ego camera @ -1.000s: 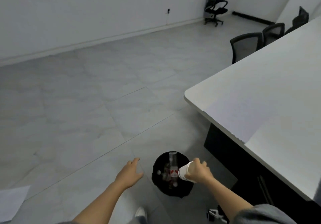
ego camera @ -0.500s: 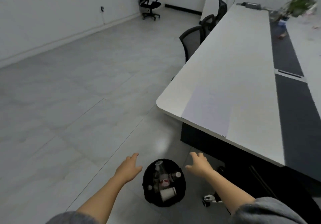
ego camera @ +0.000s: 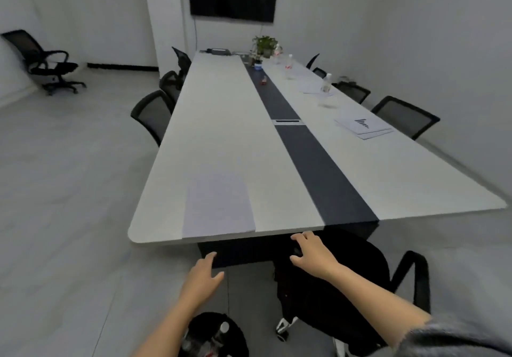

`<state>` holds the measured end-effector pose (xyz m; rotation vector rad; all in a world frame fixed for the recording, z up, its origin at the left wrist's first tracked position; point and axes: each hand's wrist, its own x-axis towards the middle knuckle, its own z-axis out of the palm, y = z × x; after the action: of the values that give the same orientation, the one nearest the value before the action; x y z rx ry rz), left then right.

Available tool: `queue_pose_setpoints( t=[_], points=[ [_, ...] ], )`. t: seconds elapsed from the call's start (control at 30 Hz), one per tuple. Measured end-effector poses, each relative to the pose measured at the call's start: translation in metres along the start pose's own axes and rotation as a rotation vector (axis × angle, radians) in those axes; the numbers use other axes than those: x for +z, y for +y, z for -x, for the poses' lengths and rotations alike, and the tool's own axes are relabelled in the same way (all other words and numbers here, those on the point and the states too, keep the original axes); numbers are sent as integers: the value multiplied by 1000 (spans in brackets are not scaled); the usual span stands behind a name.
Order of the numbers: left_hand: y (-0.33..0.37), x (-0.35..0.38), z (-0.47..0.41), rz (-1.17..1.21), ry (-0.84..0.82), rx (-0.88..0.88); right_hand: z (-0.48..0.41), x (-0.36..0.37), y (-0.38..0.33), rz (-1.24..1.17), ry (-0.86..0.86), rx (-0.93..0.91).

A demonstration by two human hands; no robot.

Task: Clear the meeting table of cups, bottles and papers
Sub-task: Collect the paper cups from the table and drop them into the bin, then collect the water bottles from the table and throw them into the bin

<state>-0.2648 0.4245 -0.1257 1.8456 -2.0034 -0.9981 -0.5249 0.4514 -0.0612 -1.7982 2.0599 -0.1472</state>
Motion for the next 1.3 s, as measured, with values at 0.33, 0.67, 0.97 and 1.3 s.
queue_pose_setpoints(
  t=[0.33,0.67,0.97,1.3],
  points=[
    [150,60,-17,-29,-20,374,76,-63,127,-82,172,280],
    [371,196,26,-109,-45,729,196,-131,331,-253,399,457],
    [509,280,36,-60,87,716,223,-210,461,-351,555,357],
    [609,324,-80,-209,205,626,135,-280,581,271,562,222]
  ],
)
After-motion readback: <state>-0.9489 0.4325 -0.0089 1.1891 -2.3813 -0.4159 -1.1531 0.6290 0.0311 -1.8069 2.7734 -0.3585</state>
